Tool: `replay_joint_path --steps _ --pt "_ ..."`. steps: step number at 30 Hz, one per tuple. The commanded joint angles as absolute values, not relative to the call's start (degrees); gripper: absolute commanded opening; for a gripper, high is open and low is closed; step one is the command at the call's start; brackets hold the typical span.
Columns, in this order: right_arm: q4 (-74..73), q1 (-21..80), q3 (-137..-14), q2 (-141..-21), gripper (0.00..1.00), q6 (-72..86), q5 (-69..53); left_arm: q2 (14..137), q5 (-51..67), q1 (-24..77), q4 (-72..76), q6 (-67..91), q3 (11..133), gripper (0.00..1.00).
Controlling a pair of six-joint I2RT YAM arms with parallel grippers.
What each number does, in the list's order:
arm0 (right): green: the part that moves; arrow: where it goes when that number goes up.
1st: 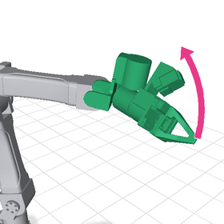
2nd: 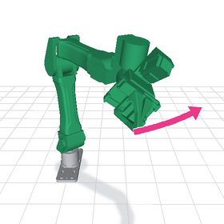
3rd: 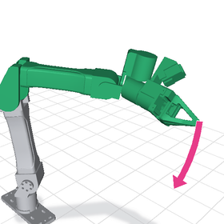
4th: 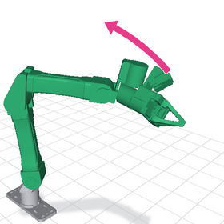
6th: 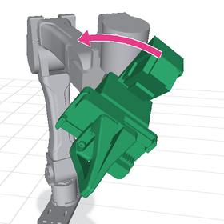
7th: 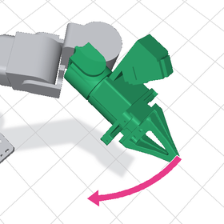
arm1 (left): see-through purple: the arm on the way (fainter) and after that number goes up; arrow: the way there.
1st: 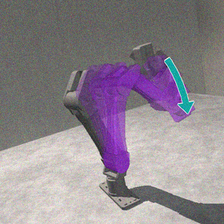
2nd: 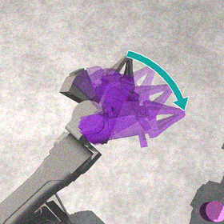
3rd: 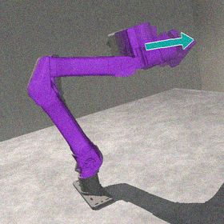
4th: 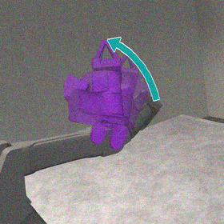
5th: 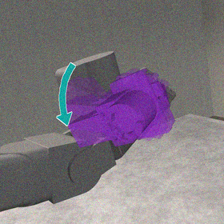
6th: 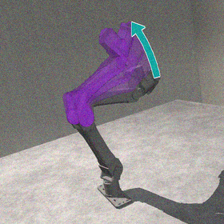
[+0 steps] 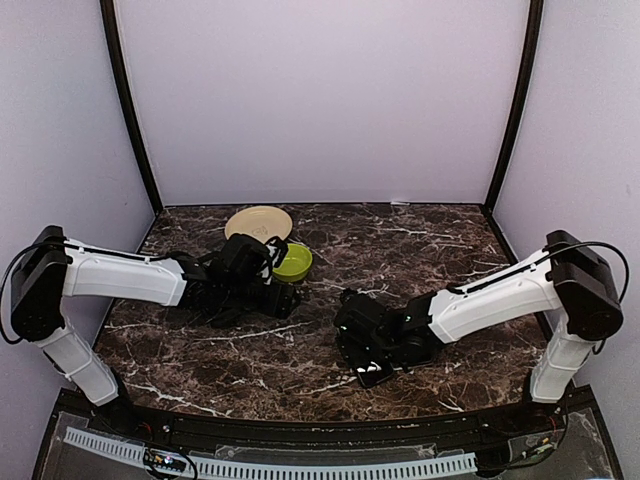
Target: Put the phone into the phone case
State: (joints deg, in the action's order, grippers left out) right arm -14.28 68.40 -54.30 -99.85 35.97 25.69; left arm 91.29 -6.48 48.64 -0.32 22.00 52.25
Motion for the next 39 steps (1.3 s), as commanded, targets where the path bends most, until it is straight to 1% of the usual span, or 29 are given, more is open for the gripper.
replay_joint_path --steps 1,2,4,5,6,9,11,13,17,21,25,29,35,39 --pt "-16.81 67.21 -54.77 -103.68 0.00 35.28 24.93 91.45 -6.84 48.54 -1.88 21.21 53.45 0.77" --pt "-17.72 67.23 -55.38 -103.84 0.12 35.74 24.88 91.43 -6.96 48.54 -2.18 21.08 53.46 0.77" --pt "-18.94 67.19 -55.59 -103.57 0.41 36.47 24.56 91.02 -7.25 48.56 -2.38 20.91 53.21 0.77" --pt "-19.27 67.23 -55.48 -103.21 0.54 36.95 24.49 90.99 -7.46 48.54 -2.38 20.74 53.06 0.77" --pt "-19.50 67.24 -55.46 -103.00 0.64 37.26 24.56 90.97 -7.55 48.54 -2.33 20.65 53.01 0.77" --pt "-21.07 67.08 -56.04 -102.99 0.81 38.36 25.53 91.02 -7.63 48.56 -2.68 20.34 53.39 0.77" --pt "-22.12 66.91 -56.76 -103.47 0.87 38.84 25.93 91.05 -7.52 48.58 -2.84 20.24 53.70 0.77" --pt "-22.68 66.72 -57.15 -103.88 0.90 39.12 26.06 90.93 -7.52 48.56 -2.88 19.95 53.96 0.77" --pt "-23.40 66.59 -57.93 -103.42 0.91 38.79 25.95 90.73 -8.03 48.55 -3.34 19.27 54.22 0.77" --pt "-25.71 66.66 -59.94 -101.69 0.89 37.87 26.63 90.50 -8.34 48.59 -3.79 18.99 54.10 0.77" --pt "-28.72 68.07 -63.25 -99.80 0.79 34.44 28.56 90.54 -8.15 48.53 -3.79 18.86 53.90 0.77" --pt "-29.22 70.27 -65.63 -101.63 0.73 31.31 26.96 90.90 -7.70 48.54 -3.78 18.52 54.11 0.77" --pt "-31.24 70.78 -67.70 -107.26 0.47 31.69 25.72 91.10 -7.64 48.60 -3.93 18.01 54.22 0.77" --pt "-34.86 70.76 -68.71 -110.07 0.19 33.62 27.64 91.21 -7.77 48.60 -4.31 17.61 54.36 0.77"
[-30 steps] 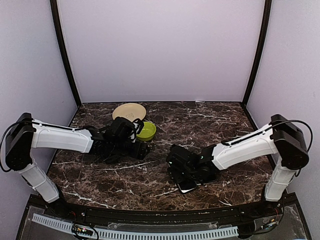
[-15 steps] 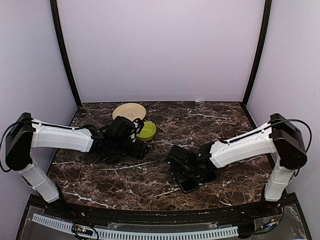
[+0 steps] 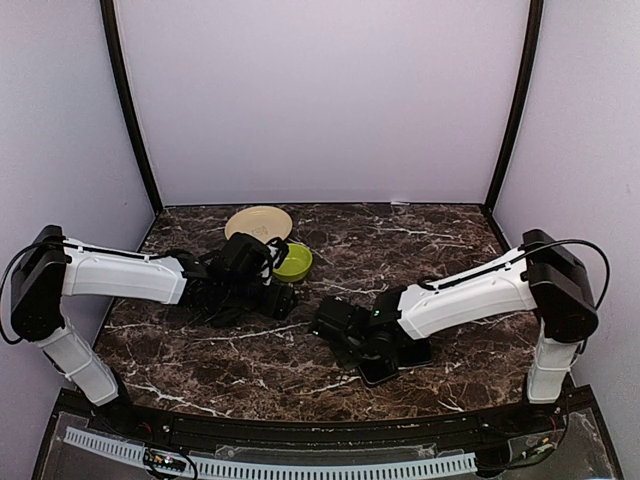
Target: Put the phone into the phone case
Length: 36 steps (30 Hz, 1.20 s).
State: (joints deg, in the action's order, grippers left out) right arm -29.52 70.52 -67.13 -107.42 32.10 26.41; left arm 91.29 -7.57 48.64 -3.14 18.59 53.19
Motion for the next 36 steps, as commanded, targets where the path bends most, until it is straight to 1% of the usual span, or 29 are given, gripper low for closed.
replay_joint_path --steps 1,3,5,10,13,15,18,21,23,26,29,30,31,32,33,35,36 --pt "-36.45 70.77 -68.95 -110.91 0.14 34.46 28.44 91.27 -7.83 48.56 -4.37 17.52 54.46 0.77" --pt "-39.51 70.74 -68.71 -112.23 0.10 36.23 29.21 91.38 -8.02 48.53 -4.51 17.43 54.54 0.77" --pt "-41.35 70.69 -67.10 -112.58 0.07 38.19 29.35 91.48 -8.24 48.54 -4.74 17.16 54.76 0.77" --pt "-41.73 70.57 -62.51 -112.24 0.07 39.08 26.25 91.41 -9.43 48.56 -5.39 15.74 55.35 0.77" --pt "-39.39 70.07 -59.20 -111.45 0.05 37.69 18.78 91.51 -9.86 48.55 -6.18 15.22 55.95 0.77" --pt "-37.37 69.68 -55.91 -108.88 0.03 36.07 13.02 91.33 -10.12 48.52 -6.73 15.06 56.28 0.77" --pt "-38.52 69.74 -51.86 -105.67 0.04 34.56 7.87 90.60 -10.42 48.58 -7.21 14.80 56.31 0.77" --pt "-39.98 69.78 -50.93 -104.60 0.10 34.05 6.31 90.22 -11.52 48.51 -7.21 14.60 56.04 0.77" --pt "-39.58 69.66 -51.08 -105.18 0.11 34.09 6.57 90.26 -11.83 48.44 -7.23 14.97 56.03 0.77" --pt "-41.98 69.44 -54.13 -107.21 0.10 33.82 9.29 90.14 -11.20 48.50 -7.24 15.33 56.06 0.77" --pt "-44.12 69.03 -58.64 -105.73 0.11 33.21 11.51 89.81 -11.29 48.50 -7.64 15.11 55.99 0.77" --pt "-44.85 68.63 -60.14 -104.57 0.14 33.22 12.30 89.64 -11.44 48.47 -7.86 15.03 55.99 0.77" --pt "-45.65 68.05 -61.58 -103.30 0.22 33.45 13.36 89.56 -11.74 48.49 -8.14 14.96 55.99 0.77" --pt "-46.14 67.46 -62.74 -101.88 0.35 33.76 14.52 89.36 -11.85 48.51 -8.24 14.95 55.99 0.77" --pt "-46.59 66.69 -63.71 -100.52 0.58 34.22 15.52 89.20 -11.99 48.47 -8.46 14.99 55.94 0.77" --pt "-46.77 65.30 -64.96 -98.36 0.94 34.88 16.50 88.77 -11.99 48.51 -8.40 15.23 55.83 0.77" --pt "-46.53 64.63 -65.44 -97.73 0.98 35.09 16.66 88.68 -11.93 48.51 -8.28 15.31 55.77 0.77"
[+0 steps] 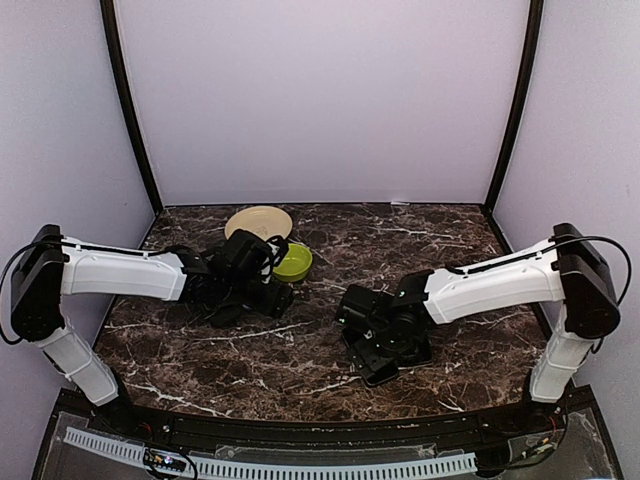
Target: Put the phone into the phone case
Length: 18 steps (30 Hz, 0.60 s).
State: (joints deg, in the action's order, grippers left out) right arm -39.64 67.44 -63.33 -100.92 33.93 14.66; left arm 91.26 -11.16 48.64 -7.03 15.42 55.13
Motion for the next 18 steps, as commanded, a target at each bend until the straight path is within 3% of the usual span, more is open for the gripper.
replay_joint_path --steps 1,18 --pt "-46.02 64.20 -65.62 -97.32 0.98 35.21 16.57 88.48 -11.79 48.47 -8.20 15.36 55.67 0.77" --pt "-36.06 62.93 -63.06 -105.66 0.95 34.02 7.72 89.64 -10.85 48.45 -8.53 15.20 55.91 0.77"
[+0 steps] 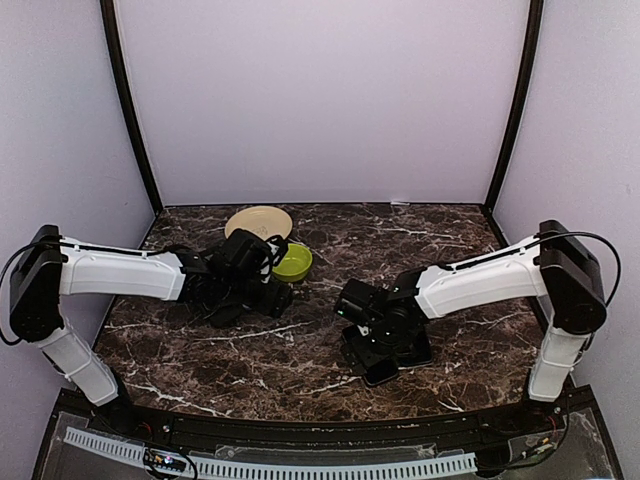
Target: Put the phone into the phone case
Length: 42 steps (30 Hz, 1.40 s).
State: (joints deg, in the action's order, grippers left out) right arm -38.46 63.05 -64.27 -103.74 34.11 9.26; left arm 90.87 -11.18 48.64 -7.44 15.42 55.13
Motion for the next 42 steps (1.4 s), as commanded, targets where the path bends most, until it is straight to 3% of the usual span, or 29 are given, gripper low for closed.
replay_joint_path --steps 1,14,18,22,25,28,34,36,38,40,42 --pt "-36.44 62.93 -62.96 -106.34 0.93 34.31 8.63 89.69 -10.87 48.45 -8.53 15.20 55.95 0.77" --pt "-39.77 64.75 -64.73 -109.45 0.42 34.64 16.61 91.35 -10.49 48.59 -10.44 15.37 58.59 0.76" --pt "-35.94 65.61 -64.59 -105.27 0.28 33.16 18.30 90.44 -8.04 48.53 -8.81 16.27 58.21 0.75" --pt "-26.76 66.61 -61.62 -96.71 0.10 31.61 21.34 85.40 3.37 48.54 2.74 17.52 52.83 0.77" --pt "-17.15 68.93 -57.73 -89.32 0.10 29.72 27.45 80.15 9.36 49.18 21.22 22.56 43.64 0.83" --pt "-6.78 71.47 -54.13 -83.81 0.10 26.61 32.73 78.45 11.95 51.98 36.77 25.51 37.45 0.96" --pt "3.69 74.73 -53.31 -81.32 0.08 20.23 39.96 78.82 10.36 56.95 44.53 25.92 38.65 0.99" --pt "7.08 76.02 -53.02 -80.68 0.08 17.38 40.79 79.20 8.74 57.34 45.67 26.45 39.09 0.97" --pt "9.56 76.96 -52.81 -80.22 0.08 15.24 40.82 79.36 7.04 57.39 46.35 26.52 39.33 0.87" --pt "10.62 77.51 -52.87 -80.00 0.08 13.68 40.77 79.51 6.89 57.39 47.10 26.05 39.52 0.65" --pt "10.91 77.97 -52.93 -79.94 0.08 12.97 40.95 79.89 7.66 57.39 46.73 25.63 40.23 0.55"
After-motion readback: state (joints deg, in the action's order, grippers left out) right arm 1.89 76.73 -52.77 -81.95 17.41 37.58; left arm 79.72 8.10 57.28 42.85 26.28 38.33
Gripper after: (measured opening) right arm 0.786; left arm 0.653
